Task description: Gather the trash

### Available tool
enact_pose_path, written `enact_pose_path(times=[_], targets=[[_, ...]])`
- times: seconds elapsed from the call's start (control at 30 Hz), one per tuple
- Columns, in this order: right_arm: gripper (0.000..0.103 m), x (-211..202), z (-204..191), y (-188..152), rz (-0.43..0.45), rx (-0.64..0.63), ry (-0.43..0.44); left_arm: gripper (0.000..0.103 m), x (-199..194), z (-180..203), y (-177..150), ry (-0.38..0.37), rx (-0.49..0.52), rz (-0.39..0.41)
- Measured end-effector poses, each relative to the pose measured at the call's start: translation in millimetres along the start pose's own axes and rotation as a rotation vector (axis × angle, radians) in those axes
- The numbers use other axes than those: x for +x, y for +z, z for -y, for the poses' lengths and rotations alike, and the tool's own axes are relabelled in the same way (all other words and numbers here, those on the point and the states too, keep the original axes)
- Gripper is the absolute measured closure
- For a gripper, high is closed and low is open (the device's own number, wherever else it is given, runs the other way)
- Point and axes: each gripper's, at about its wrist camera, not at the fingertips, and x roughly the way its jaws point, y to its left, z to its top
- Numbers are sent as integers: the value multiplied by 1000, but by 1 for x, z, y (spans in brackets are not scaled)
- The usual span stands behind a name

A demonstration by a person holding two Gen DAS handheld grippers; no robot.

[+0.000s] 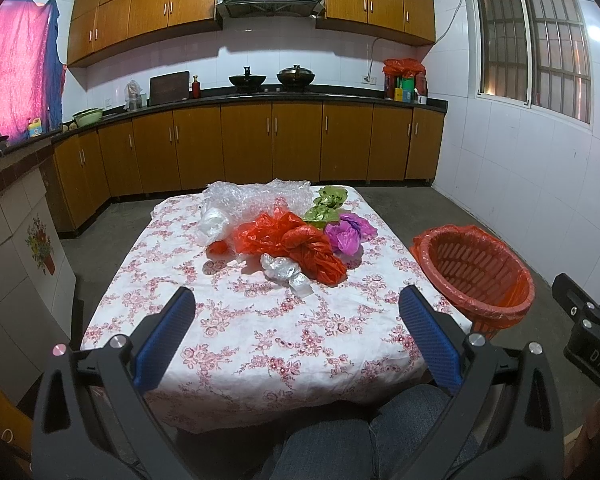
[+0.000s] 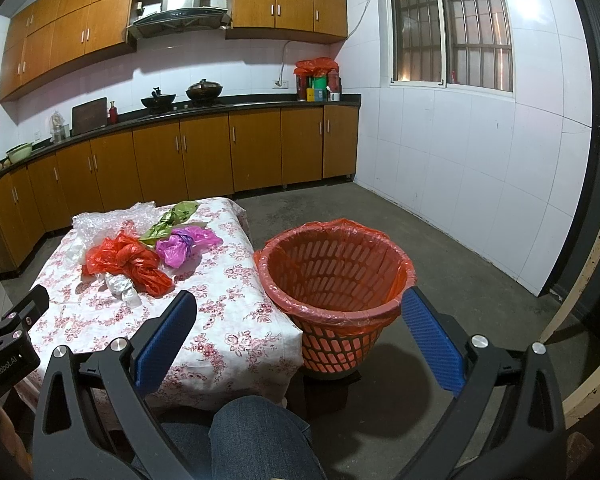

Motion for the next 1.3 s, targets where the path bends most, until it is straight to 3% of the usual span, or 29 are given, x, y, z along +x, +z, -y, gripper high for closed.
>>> enact_pose_path(times=[0.4,0.9,1.13,1.3], targets=[[2,9,-4,6,33,-10,36,4,16,-9,-11,29,-33,-24],[2,112,-74,34,-53,-78,147,4,93,-93,-4,164,-165,-103],[28,185,-114,41,-173,-93,183,4,125,-119,5,198,-190,-97],[33,231,-139,44,-242,-92,228,4,152,-128,13,194,-196,-96]])
